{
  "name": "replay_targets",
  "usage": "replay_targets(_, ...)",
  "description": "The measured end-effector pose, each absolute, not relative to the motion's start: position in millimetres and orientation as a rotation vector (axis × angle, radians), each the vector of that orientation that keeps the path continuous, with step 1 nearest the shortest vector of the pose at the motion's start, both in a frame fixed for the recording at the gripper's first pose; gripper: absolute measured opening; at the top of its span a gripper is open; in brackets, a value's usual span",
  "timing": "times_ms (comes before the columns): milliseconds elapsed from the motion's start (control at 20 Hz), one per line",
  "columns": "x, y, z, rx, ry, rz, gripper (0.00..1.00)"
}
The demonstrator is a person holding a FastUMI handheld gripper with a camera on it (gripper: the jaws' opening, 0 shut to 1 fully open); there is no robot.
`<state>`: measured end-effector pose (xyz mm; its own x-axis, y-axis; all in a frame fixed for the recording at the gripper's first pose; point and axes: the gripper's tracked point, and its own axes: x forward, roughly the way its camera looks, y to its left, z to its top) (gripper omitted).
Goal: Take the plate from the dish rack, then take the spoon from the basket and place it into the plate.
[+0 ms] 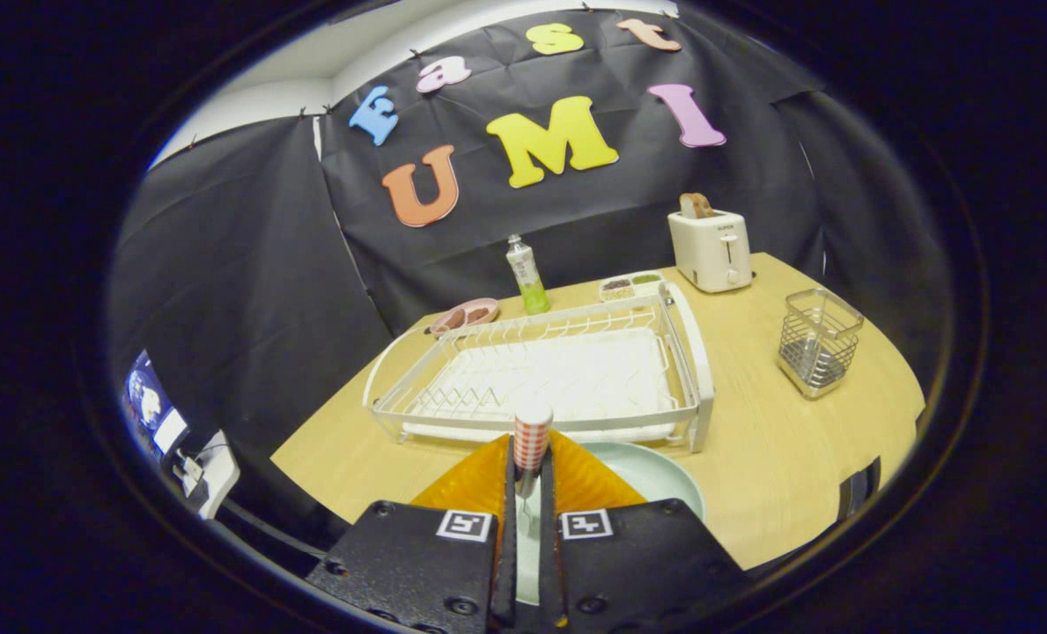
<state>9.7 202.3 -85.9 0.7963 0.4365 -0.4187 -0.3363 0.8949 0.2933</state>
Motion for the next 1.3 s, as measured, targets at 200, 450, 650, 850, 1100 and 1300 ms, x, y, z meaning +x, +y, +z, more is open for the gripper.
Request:
replay_targets(200,13.2,194.1,-80.7,0.198,0.460,0.402,0.33)
replay_targets(450,23.3,170.1,-56.4,0.110,0.319,0.312,0.98)
replay_targets(650,18.4,157.9,-33.1,0.062,0.211,0.262,1.00)
replay_targets(850,12.0,137.3,-12.8,0.028,0.115,0.191,1.00)
replay_targets(1100,-7.4,109.5,11.8,0.011,-0.005,0.096,1.00)
replay_targets(1300,-28.5,92.9,14.2,-0.007,-0.053,0.055,1.00)
